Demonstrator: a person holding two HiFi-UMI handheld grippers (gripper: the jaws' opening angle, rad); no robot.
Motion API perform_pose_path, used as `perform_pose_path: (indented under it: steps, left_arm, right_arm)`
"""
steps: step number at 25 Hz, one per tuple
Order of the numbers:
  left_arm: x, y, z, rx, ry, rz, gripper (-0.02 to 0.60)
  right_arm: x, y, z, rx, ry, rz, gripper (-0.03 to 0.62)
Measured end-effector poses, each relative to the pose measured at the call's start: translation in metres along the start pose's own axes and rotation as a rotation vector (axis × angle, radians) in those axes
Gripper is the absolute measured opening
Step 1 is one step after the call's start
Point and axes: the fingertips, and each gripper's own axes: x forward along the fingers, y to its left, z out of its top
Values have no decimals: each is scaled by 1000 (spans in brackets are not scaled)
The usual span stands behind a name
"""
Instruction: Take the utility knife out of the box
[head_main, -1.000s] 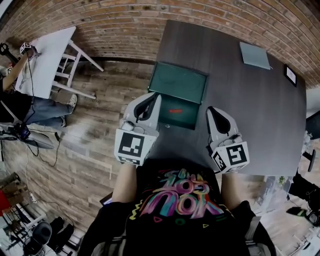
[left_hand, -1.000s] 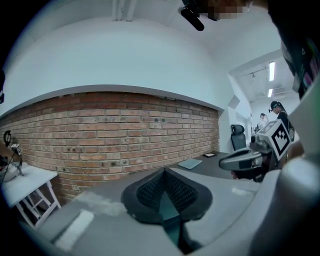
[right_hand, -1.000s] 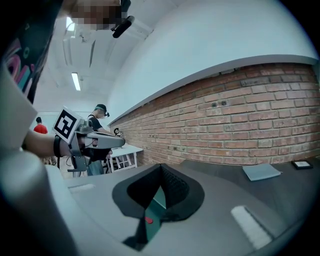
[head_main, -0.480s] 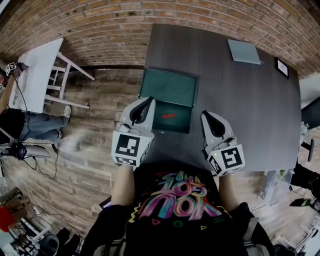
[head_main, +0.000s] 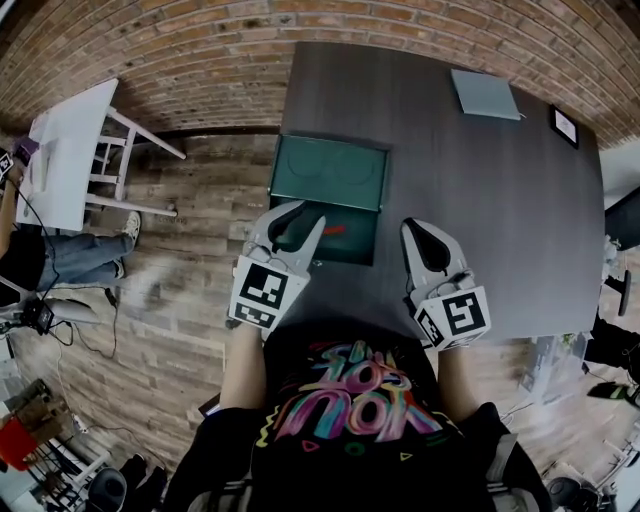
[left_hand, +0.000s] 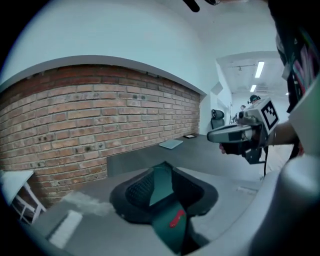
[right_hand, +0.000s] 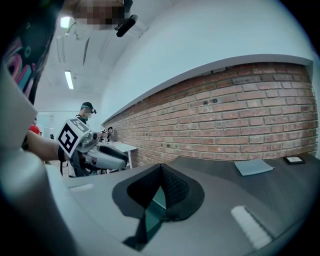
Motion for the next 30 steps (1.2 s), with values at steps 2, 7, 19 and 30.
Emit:
perform_pose_path:
  steps: [2,7,19,30]
  left_arm:
    - [7,-4,-7,23,32,-21,107]
    - [20,-10,-24,53,96,-56,127]
    - [47,-36,-78,92,269,-248,170]
    - [71,-53,-128,107,431,-379,193]
  right_arm:
    - [0,-3,-1,3,-1,-3,0]
    - [-3,-7,-4,10,4,-11,0]
    - [4,-9,-11,23,25,-4,0]
    - [0,-21,-18,54,32,-53,0]
